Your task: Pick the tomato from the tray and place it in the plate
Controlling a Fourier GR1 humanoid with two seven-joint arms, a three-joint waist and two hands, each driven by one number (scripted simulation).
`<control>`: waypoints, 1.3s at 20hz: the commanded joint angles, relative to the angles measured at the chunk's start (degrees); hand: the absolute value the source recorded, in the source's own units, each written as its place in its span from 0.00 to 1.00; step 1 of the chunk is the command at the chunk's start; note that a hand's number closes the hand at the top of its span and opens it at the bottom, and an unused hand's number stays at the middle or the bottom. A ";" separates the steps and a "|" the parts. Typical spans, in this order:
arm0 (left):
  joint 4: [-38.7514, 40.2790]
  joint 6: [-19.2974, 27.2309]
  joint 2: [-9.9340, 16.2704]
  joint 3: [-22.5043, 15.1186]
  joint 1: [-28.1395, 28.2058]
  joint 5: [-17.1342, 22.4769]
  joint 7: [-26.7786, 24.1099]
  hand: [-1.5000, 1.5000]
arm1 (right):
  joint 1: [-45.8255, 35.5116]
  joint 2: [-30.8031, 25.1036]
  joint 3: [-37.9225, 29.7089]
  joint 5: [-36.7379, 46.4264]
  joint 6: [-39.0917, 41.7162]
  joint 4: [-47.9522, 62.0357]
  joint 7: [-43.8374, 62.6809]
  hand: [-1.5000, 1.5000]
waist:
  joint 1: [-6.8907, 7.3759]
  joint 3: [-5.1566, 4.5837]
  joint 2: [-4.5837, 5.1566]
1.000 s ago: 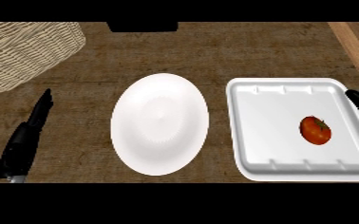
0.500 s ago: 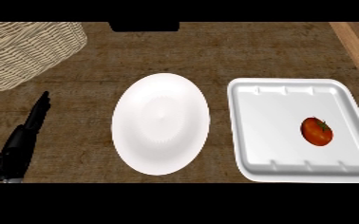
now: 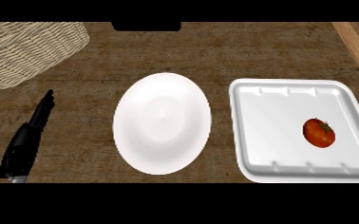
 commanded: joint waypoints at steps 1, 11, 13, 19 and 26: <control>1.66 -1.62 -0.62 0.96 -0.97 -0.61 -0.77 0.50 | -5.04 -2.03 4.80 2.24 3.15 6.26 3.48 0.00 | 0.59 0.02 0.12; 1.09 -1.72 -2.59 1.97 -2.08 -2.92 1.76 0.50 | -10.20 -5.34 10.19 4.03 22.29 21.09 0.54 0.00 | 0.49 0.08 0.17; -0.58 -2.00 -2.73 1.79 0.71 -3.61 0.62 0.50 | -10.77 -2.26 14.02 6.80 21.09 19.03 1.50 0.00 | 0.52 0.05 0.02; -3.56 -4.50 -2.81 5.43 3.83 -5.00 1.58 0.50 | -13.56 -1.66 12.71 10.30 27.71 26.70 -1.64 0.00 | 0.14 0.03 -0.09; 0.63 -6.51 -6.61 7.55 1.55 -8.41 0.29 0.50 | -15.73 3.08 13.27 15.38 31.05 33.29 -7.98 0.00 | 0.03 0.03 -0.05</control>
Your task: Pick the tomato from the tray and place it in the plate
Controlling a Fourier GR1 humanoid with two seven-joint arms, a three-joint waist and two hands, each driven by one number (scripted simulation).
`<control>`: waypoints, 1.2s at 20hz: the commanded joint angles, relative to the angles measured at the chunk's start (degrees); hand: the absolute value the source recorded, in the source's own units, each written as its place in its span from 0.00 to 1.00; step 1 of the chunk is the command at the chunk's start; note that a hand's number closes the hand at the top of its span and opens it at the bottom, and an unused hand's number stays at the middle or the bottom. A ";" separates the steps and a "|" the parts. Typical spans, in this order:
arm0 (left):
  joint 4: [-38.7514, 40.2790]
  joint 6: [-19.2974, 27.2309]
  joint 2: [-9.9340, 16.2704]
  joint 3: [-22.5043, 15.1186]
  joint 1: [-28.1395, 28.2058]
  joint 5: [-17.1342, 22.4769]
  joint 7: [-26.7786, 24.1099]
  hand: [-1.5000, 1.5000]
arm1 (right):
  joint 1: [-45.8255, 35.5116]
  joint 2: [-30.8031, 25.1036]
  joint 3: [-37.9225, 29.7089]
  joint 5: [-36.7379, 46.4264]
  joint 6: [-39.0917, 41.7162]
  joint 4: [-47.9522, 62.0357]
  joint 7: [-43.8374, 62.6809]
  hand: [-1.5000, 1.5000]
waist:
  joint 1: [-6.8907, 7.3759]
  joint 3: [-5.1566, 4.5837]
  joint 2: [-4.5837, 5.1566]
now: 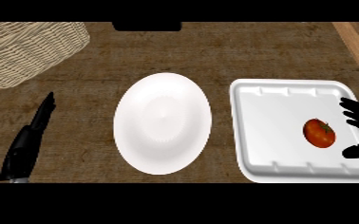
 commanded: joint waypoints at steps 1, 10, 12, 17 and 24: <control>-2.02 -0.42 -0.69 1.00 -1.22 -2.44 3.01 0.50 | 2.19 1.03 0.05 1.66 4.26 0.48 -3.23 0.00 | -0.27 0.01 -0.05; -5.17 -4.39 -3.51 4.52 1.94 -4.99 3.54 0.50 | -5.77 5.18 -0.01 9.43 3.62 10.90 -6.17 0.00 | 0.22 0.02 0.02; -2.12 -3.76 -6.52 4.35 1.52 -6.81 0.84 0.50 | -1.30 5.93 -0.14 10.74 4.13 8.80 -8.54 0.00 | -0.11 0.00 -0.01; -3.99 -7.05 -5.96 6.53 0.17 -7.22 3.24 0.50 | 0.52 8.61 -0.15 11.34 3.38 4.84 -8.20 0.00 | -0.22 0.00 -0.06; -3.73 -7.55 -6.60 7.85 1.06 -7.07 3.24 0.50 | -2.88 9.72 -1.57 13.87 0.53 9.90 -13.73 1.00 | -0.01 0.02 -0.01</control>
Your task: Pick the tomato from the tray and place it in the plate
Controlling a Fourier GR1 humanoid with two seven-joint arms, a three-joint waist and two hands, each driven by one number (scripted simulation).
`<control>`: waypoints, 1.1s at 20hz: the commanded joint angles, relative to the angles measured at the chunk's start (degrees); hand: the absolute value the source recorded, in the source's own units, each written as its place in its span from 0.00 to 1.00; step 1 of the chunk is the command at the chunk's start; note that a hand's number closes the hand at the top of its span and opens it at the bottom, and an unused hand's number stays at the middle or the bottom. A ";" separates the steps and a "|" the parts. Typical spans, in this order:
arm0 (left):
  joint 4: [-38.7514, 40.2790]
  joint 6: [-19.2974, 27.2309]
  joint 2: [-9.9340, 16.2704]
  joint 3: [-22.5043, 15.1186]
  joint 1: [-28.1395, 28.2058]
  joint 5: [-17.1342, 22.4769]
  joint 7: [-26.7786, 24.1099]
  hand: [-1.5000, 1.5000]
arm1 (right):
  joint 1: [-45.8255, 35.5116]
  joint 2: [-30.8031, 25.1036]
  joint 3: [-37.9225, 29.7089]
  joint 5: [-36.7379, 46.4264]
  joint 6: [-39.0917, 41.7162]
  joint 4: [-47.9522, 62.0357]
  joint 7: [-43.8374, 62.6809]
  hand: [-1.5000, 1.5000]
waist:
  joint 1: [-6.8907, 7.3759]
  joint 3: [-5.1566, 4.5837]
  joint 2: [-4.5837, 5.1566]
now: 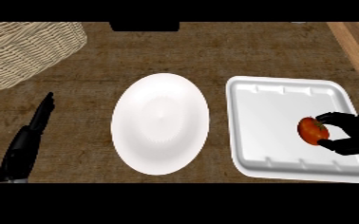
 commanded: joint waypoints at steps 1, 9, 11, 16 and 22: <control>1.51 0.37 -0.92 0.20 -3.21 -1.77 1.43 0.50 | -1.91 2.14 -0.01 1.10 -0.69 2.21 -4.96 1.00 | 0.44 0.81 0.35; 1.54 -0.66 -0.32 1.62 -0.22 -1.14 -0.26 0.50 | 7.78 3.56 10.36 21.18 -19.84 -17.21 0.33 1.00 | -1.46 0.41 -0.51; 0.98 0.19 -0.71 2.03 0.99 -1.02 0.70 0.50 | 11.04 -0.09 12.59 28.73 -24.01 -20.82 1.24 1.00 | -2.56 0.18 -1.15; 0.66 -0.49 0.72 4.15 2.63 0.10 -0.50 0.50 | 20.55 2.32 15.84 41.01 -37.34 -34.31 7.89 1.00 | -3.66 0.33 -1.21; 0.36 0.33 -1.38 2.48 3.47 -0.97 -1.22 0.50 | 29.51 6.94 21.38 56.79 -47.46 -54.74 17.81 1.00 | -3.02 0.46 -0.73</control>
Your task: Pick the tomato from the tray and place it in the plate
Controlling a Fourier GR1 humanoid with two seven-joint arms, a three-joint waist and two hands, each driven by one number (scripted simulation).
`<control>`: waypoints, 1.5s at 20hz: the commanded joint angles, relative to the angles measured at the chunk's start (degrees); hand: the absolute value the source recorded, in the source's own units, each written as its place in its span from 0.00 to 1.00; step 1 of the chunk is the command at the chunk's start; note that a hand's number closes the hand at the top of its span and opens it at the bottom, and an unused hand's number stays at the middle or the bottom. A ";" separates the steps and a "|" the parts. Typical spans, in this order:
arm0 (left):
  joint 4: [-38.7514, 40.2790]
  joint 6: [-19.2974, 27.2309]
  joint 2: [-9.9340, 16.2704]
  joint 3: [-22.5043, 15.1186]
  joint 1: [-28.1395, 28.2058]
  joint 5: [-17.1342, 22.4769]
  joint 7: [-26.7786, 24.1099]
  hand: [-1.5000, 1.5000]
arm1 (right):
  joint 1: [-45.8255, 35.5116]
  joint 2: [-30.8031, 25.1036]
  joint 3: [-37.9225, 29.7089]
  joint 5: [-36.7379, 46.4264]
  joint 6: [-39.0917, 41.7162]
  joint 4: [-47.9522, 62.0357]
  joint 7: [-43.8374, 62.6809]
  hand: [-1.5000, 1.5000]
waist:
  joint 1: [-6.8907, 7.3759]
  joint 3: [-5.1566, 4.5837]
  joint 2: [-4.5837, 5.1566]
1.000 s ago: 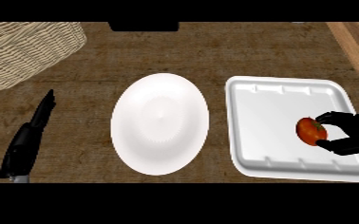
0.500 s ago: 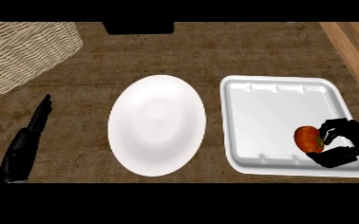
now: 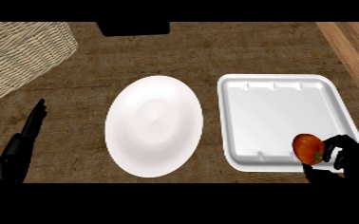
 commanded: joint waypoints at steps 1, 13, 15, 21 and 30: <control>-0.69 -0.85 0.95 0.95 2.38 0.41 -2.10 0.50 | 7.55 2.37 4.58 13.17 -7.20 -13.75 6.33 1.00 | 0.68 0.10 0.11; 2.13 -2.16 0.64 0.79 -4.42 0.25 0.40 0.50 | 2.94 9.20 30.46 36.45 4.17 -42.89 13.43 1.00 | 3.04 0.18 0.96; -0.66 -1.09 -1.35 -1.50 -1.62 -1.25 -0.05 0.50 | -0.71 13.37 37.48 42.84 5.81 -38.75 15.39 1.00 | 3.68 0.19 0.84; 1.60 -2.05 -1.18 -1.12 -3.33 -1.97 -1.53 0.50 | -22.26 25.91 41.70 42.66 16.07 -26.81 25.83 1.00 | 4.70 0.24 1.28; 0.86 -1.08 -2.62 -2.08 -5.69 -3.60 0.25 0.50 | -42.09 26.25 36.78 25.07 7.95 -6.04 40.02 1.00 | 5.73 0.33 1.46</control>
